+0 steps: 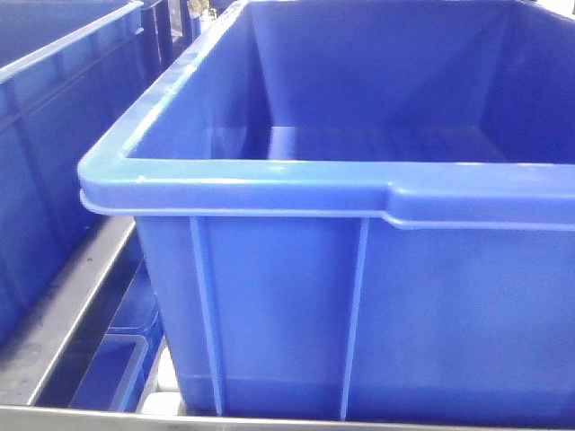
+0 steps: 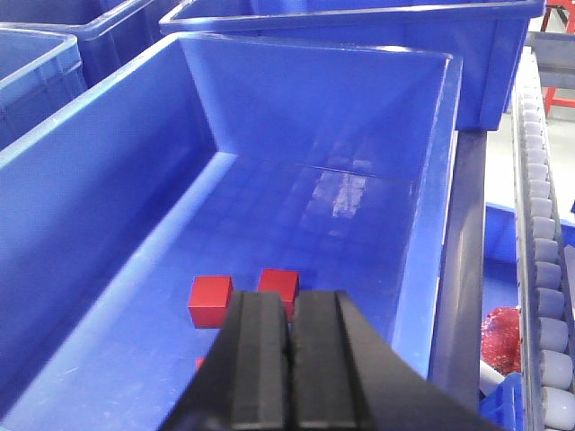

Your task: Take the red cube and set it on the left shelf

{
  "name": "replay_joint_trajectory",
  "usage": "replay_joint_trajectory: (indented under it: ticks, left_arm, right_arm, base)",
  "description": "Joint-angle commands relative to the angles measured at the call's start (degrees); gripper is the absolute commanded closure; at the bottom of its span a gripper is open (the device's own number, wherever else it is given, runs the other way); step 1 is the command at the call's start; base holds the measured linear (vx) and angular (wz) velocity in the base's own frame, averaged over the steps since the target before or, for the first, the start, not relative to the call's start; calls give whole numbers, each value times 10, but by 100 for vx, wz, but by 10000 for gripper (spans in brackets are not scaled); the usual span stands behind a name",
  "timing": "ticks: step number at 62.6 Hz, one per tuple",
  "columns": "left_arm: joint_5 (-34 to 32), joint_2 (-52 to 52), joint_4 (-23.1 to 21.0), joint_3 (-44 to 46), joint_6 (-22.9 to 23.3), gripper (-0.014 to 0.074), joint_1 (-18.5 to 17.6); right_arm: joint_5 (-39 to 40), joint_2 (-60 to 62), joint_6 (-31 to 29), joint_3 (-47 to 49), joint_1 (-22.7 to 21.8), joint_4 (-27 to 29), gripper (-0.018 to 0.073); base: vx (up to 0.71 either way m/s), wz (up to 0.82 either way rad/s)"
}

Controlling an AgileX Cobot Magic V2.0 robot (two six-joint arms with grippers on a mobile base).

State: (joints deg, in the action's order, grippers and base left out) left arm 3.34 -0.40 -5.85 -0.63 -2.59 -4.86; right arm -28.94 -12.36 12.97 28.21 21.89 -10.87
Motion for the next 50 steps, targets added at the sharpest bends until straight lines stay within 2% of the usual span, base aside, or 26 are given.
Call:
replay_joint_trajectory:
  ticks: [1, 9, 19, 23, 30, 36, 42, 50]
  left_arm:
    - [-37, -7, -2, -14, 3, 495, -3]
    - [-37, -7, -2, -14, 3, 495, -3]
    - [-37, -7, -2, -14, 3, 495, -3]
    - [-37, -7, -2, -14, 3, 495, -3]
    - [-37, -7, -2, -14, 3, 495, -3]
    - [-37, -7, -2, -14, 3, 495, -3]
    - [-37, -7, -2, -14, 3, 495, -3]
    - [-37, -7, -2, -14, 3, 495, -3]
  right_arm:
    - [45, -7, -6, 11, 0, -15, 514]
    - [63, -7, -34, -3, -36, -2, 514]
    - [155, -4, -162, -43, -142, 124, 514]
    - [185, 6, -193, -61, -184, 146, 514]
    - [217, 48, -194, -94, -238, 144, 514]
    - [227, 91, -194, -131, -266, 143, 514]
    - [241, 137, -194, -173, -278, 143, 514]
    - [311, 136, -191, -240, -280, 151, 514]
  base:
    - [0, 0]
    - [0, 0]
    - [0, 0]
    - [0, 0]
    - [-2, -12]
    - [0, 0]
    - [3, 20]
    - [-2, -14]
